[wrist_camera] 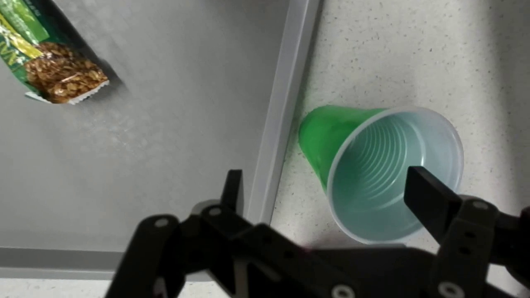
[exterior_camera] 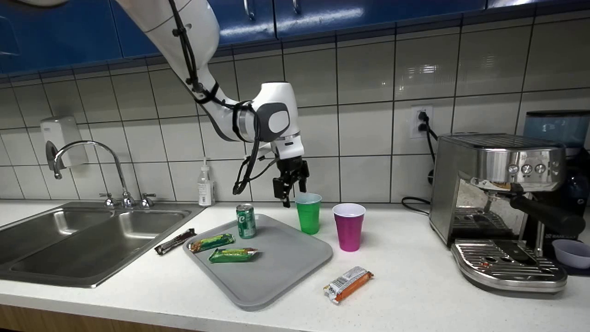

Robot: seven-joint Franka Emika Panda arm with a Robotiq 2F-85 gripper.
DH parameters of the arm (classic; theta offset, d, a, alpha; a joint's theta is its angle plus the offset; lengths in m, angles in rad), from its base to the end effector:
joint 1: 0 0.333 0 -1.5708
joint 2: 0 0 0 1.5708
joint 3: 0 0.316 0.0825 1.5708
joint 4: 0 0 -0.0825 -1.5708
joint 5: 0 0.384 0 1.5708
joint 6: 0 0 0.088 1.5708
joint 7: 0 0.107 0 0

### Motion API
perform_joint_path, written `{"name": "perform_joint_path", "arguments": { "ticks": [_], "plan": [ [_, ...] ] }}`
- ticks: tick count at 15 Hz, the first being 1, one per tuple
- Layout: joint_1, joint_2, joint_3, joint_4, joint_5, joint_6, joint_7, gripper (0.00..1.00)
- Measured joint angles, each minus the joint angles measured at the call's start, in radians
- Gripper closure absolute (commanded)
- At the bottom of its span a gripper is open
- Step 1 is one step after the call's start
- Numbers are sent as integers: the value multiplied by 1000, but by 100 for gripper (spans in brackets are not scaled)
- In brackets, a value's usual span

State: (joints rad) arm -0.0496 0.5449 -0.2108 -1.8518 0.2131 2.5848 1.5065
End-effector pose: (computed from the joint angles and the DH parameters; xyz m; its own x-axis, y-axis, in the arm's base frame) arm 0.6419 -0.1637 0.2526 -0.3167 -0.9482 -0.0250 -0.9269 0.3150 -0.2039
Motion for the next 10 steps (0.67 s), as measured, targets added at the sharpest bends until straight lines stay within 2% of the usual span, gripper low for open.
{"name": "perform_joint_path", "arguments": {
  "ticks": [10],
  "plan": [
    [-10,75,-10,73,0,-13,52,0]
  ]
}}
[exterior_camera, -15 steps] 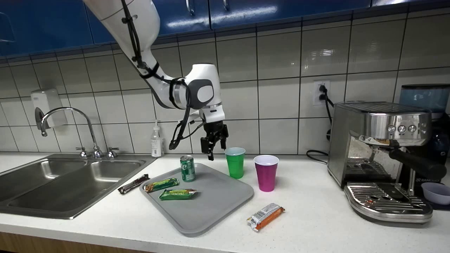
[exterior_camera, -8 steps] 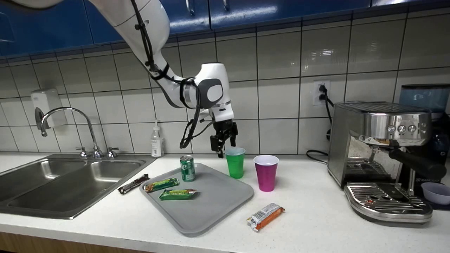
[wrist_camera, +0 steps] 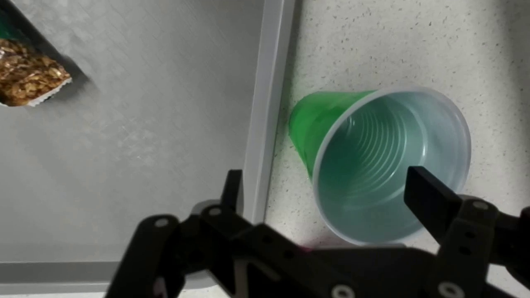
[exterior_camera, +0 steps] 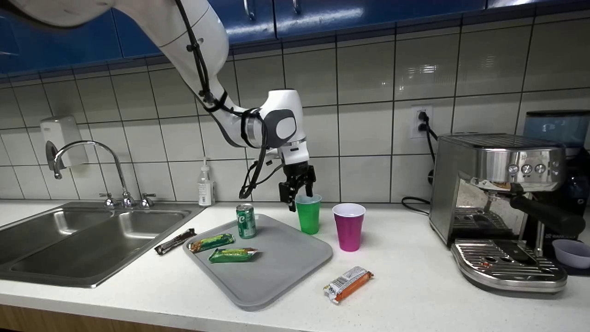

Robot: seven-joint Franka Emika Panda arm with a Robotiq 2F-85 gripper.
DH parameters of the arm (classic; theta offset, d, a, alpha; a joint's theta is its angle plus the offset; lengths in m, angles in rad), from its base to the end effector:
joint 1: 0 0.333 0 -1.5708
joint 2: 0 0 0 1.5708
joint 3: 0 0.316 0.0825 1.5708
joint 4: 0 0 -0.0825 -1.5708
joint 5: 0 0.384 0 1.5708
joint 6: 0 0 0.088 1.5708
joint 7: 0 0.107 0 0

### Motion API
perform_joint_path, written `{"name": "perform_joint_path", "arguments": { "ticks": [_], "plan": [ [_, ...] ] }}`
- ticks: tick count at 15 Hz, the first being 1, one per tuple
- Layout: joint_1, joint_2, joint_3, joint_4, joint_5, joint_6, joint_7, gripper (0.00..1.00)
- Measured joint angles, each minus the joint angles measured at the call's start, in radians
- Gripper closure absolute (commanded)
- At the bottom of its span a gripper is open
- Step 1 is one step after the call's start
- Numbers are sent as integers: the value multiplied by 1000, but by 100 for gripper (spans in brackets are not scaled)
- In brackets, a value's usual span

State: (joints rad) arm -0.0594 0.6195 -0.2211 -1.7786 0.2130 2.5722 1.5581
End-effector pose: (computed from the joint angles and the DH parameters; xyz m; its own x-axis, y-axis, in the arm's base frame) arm 0.6541 -0.1770 0.2343 -0.3732 -0.9276 -0.0168 -0.9090 0.3692 -0.1931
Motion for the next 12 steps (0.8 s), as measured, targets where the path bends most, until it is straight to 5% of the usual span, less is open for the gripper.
{"name": "perform_joint_path", "arguments": {
  "ticks": [5,6,12],
  "plan": [
    [1,38,0,25,-1,-10,8,0],
    [1,43,0,29,-1,-11,9,25],
    [1,55,0,44,-1,-13,12,66]
  ]
}}
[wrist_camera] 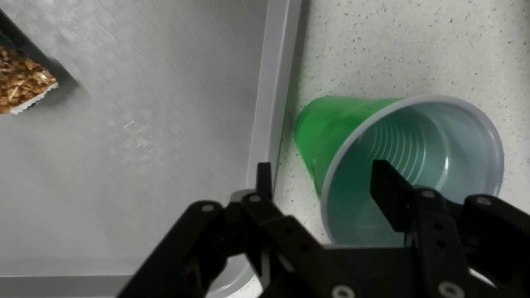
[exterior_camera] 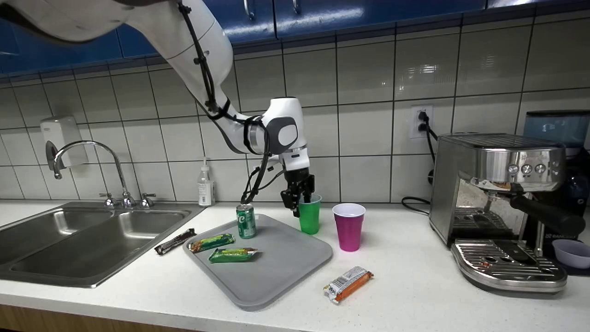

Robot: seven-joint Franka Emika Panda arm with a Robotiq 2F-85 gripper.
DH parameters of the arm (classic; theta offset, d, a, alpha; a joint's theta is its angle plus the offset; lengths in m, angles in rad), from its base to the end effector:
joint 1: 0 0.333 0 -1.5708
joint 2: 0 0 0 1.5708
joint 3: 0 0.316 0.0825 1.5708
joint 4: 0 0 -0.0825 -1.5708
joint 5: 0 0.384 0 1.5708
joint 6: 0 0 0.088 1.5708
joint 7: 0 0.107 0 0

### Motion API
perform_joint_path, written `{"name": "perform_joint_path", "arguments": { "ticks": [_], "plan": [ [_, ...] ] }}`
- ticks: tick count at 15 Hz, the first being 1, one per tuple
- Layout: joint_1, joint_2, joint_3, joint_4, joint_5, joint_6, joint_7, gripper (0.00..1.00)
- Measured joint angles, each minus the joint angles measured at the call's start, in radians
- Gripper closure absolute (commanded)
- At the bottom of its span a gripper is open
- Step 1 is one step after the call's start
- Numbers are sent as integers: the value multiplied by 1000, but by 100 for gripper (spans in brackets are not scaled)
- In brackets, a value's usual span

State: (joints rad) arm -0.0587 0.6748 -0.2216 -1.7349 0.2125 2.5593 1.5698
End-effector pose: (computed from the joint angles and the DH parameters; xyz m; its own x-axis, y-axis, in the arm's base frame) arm 0.6611 -0.1768 0.2146 -0.3780 -0.9258 -0.0071 -0.9117 0.3736 -0.1710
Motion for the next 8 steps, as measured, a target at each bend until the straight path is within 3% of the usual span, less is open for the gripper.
{"name": "perform_joint_path", "arguments": {
  "ticks": [4,8],
  "plan": [
    [0,8,-2,10,0,0,2,97],
    [0,11,-7,16,0,0,4,100]
  ]
}}
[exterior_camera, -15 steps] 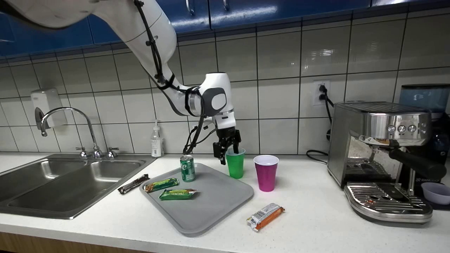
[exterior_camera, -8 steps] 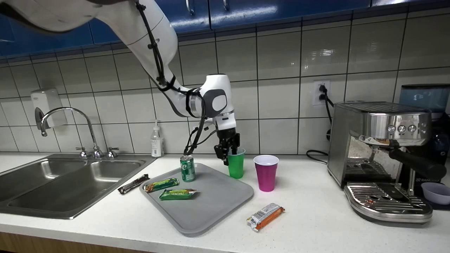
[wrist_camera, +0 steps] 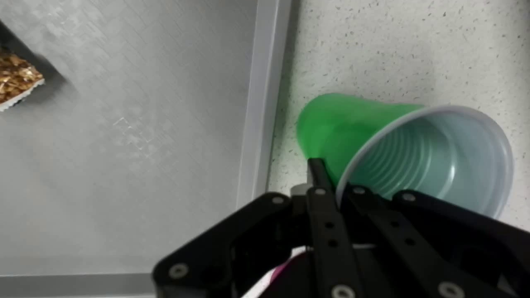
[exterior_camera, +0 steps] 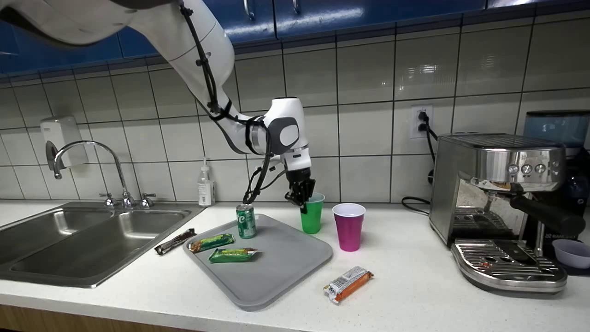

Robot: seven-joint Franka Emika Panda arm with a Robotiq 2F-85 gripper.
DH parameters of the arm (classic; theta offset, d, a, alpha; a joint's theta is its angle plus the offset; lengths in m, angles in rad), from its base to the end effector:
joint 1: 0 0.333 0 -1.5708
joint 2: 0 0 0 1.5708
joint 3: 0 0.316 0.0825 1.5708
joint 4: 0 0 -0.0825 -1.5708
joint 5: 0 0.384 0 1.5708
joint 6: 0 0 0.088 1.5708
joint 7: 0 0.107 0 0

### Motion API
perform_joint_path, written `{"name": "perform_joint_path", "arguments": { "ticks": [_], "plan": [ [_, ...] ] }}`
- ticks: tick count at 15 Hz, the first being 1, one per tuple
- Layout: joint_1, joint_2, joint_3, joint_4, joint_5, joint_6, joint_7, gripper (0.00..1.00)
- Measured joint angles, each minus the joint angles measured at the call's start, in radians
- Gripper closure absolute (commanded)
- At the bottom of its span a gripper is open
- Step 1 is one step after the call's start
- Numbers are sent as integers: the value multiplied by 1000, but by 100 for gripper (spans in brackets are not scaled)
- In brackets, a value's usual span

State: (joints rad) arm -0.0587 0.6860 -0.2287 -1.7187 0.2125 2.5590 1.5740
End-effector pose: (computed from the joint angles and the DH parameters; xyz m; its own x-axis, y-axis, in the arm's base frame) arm 0.6639 -0.1812 0.2144 -0.3848 -0.9230 -0.0024 -0.9082 0.3791 -0.1773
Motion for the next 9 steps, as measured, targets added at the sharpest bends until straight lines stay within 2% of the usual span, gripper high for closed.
{"name": "perform_joint_path", "arguments": {
  "ticks": [9],
  "plan": [
    [-16,-10,-5,25,0,0,-6,99]
  ]
}}
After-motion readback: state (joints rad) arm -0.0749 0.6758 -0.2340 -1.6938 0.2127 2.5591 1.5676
